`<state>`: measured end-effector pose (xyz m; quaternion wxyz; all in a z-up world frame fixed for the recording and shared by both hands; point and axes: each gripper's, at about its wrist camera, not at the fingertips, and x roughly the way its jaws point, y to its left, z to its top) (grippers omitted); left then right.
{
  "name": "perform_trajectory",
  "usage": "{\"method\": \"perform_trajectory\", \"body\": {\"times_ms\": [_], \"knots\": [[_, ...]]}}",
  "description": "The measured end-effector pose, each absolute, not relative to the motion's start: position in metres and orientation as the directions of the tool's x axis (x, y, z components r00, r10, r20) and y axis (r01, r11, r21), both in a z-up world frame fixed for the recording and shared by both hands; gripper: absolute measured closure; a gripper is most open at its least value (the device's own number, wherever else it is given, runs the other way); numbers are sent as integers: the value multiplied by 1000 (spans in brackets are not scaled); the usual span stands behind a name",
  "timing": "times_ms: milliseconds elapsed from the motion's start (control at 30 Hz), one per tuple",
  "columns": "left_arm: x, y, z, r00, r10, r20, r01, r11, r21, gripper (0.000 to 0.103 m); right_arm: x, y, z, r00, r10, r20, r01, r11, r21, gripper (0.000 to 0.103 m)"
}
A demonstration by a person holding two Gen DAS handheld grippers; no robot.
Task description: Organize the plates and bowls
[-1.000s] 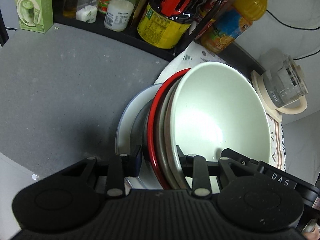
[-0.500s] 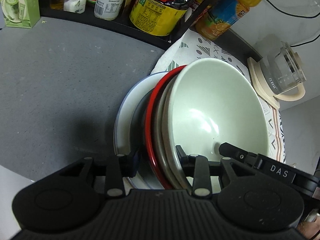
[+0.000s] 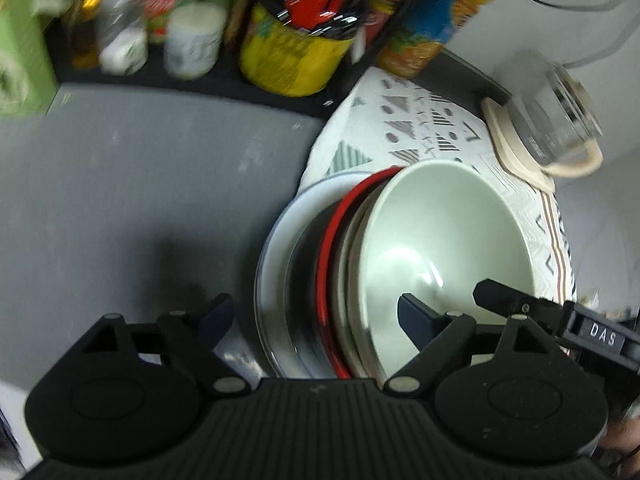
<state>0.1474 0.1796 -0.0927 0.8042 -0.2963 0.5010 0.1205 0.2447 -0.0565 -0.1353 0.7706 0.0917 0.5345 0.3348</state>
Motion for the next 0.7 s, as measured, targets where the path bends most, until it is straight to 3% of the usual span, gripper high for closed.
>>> {"method": "perform_trajectory", "body": {"times_ms": [367, 700], "knots": [[173, 188, -69, 514, -115, -850, -351, 876, -331, 15, 233, -75, -113, 333, 579, -744, -391, 803, 450, 12], [168, 183, -21, 631, -18, -775, -325, 902, -285, 12, 192, -139, -77, 549, 487, -680, -300, 873, 384, 0]]}}
